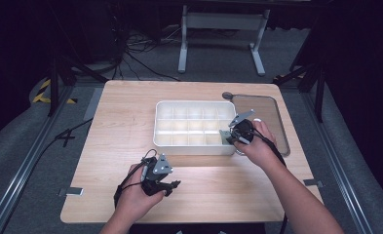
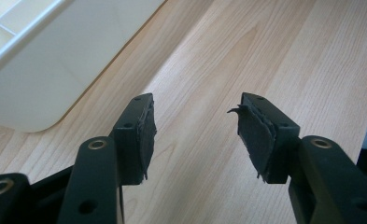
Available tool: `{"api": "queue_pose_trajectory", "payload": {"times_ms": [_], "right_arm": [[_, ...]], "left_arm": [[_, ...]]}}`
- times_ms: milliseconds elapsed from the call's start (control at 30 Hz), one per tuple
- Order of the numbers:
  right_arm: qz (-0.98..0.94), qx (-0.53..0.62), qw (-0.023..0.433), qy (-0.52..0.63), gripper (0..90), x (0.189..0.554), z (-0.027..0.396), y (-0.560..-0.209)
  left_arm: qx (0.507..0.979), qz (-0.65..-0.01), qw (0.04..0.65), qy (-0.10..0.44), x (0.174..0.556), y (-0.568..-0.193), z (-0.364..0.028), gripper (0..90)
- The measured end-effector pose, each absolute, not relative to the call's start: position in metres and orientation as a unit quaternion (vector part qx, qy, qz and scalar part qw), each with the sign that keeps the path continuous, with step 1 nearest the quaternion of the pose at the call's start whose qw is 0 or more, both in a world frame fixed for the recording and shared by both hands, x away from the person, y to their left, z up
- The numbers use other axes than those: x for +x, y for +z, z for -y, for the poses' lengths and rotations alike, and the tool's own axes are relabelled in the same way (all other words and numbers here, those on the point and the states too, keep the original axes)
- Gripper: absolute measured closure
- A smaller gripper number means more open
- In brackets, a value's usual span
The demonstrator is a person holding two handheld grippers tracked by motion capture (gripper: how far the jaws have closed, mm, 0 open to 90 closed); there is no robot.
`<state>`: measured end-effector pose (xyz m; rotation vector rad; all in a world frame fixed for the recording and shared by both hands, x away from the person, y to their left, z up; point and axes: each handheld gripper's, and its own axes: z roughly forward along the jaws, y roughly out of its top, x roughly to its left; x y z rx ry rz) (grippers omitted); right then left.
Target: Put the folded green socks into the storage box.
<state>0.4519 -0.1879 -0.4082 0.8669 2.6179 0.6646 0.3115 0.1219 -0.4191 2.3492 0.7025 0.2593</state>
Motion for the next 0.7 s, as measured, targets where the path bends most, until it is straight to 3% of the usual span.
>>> {"api": "queue_pose_trajectory", "payload": {"times_ms": [700], "right_arm": [[-0.939, 0.314, 0.097, 0.104, 76.4, 0.479, 0.162, -0.417]], "left_arm": [[0.9, -0.264, 0.333, 0.099, 0.312, -0.418, -0.122, 46.9]]}}
